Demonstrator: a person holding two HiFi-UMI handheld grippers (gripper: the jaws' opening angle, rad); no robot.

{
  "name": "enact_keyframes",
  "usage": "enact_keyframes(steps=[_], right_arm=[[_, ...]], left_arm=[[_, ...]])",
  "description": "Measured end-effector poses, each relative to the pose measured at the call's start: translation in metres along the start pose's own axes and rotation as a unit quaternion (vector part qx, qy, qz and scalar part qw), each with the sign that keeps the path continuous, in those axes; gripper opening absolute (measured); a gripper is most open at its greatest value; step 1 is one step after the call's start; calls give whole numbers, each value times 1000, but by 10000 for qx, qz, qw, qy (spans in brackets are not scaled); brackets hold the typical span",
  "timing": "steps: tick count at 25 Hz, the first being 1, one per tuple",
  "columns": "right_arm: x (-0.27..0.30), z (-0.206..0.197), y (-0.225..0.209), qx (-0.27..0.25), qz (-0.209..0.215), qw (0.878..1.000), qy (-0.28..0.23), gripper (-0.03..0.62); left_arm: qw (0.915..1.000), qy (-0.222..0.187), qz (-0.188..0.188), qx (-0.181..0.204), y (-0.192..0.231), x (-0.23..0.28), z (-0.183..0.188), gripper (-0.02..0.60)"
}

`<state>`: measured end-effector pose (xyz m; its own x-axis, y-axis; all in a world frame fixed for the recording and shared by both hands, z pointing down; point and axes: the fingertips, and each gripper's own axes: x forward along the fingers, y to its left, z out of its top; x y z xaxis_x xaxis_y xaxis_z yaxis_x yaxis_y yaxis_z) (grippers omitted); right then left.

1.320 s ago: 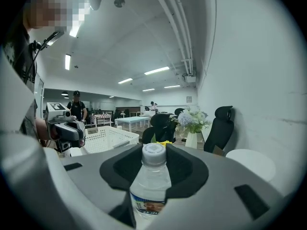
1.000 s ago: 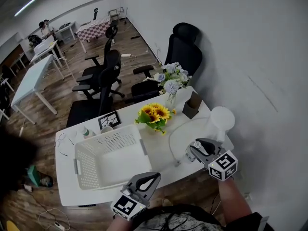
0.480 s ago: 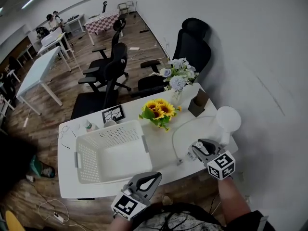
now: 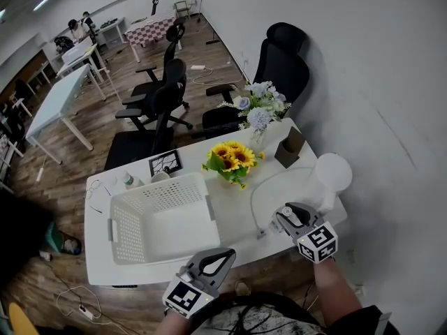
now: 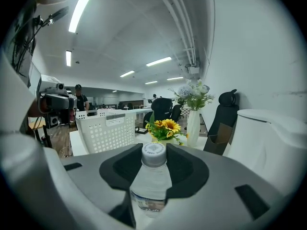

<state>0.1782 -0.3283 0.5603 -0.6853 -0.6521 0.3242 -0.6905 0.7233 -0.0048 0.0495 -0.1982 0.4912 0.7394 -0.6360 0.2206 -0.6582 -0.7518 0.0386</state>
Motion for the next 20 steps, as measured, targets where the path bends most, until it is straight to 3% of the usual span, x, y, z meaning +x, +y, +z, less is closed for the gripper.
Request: enact_keyframes(steps=[6, 20], right_arm=[[-3, -1, 2, -105, -1, 9999, -2, 163], [-1, -1, 3, -54, 80, 9998, 149, 169]], left_arm=[[9999, -83, -14, -148, 0, -1, 6, 11], [9999, -37, 1, 159, 1, 4, 14, 11]])
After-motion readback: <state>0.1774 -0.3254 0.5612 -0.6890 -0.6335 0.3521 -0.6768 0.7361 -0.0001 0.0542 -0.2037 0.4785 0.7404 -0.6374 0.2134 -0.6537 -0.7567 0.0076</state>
